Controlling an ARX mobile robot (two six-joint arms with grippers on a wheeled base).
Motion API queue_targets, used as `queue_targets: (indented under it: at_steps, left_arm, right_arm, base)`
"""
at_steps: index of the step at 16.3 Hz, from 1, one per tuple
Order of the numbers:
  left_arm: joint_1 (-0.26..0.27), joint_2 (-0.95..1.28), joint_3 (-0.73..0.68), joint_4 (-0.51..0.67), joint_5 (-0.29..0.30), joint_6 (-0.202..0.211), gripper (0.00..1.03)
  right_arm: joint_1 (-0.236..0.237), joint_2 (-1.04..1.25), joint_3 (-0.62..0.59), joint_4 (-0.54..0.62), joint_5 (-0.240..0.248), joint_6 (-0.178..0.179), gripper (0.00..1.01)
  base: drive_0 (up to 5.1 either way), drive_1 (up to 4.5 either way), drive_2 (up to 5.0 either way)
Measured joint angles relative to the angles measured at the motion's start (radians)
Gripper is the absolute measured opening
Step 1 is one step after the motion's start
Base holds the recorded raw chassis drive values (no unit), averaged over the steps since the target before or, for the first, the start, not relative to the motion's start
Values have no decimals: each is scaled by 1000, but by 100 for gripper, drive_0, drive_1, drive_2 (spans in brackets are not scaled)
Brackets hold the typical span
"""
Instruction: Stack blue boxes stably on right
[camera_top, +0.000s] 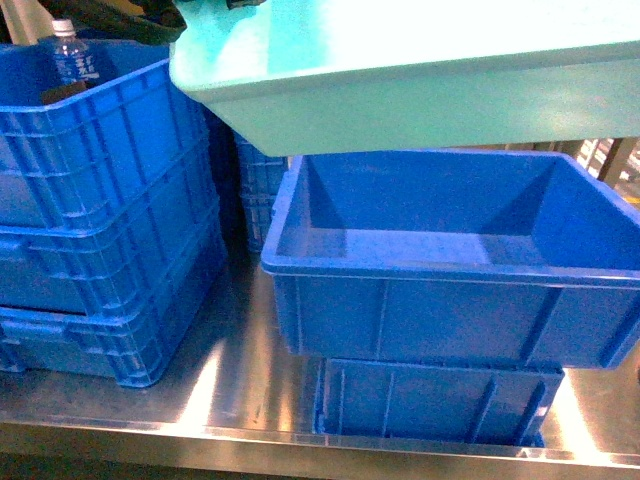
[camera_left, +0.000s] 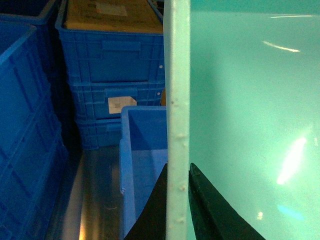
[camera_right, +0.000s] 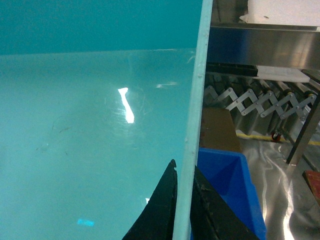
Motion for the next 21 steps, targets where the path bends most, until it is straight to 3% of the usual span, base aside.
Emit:
queue_targets:
  at_steps: [7,10,21]
  left_arm:
    - [-1,0,0,1,-2,0,8]
    - [-5,0,0,2,-3,0,8]
    - [-5,-2,3,2,-3,1,8]
  right_arm:
    - [-2,0,0,-3,0,0,7]
    - [-7,0,0,0,-3,0,7]
    - [-7,-6,0,-1,-3,0,7]
  base:
    - [387,-187,-187]
    - [0,0,0]
    - [-10,415,-435]
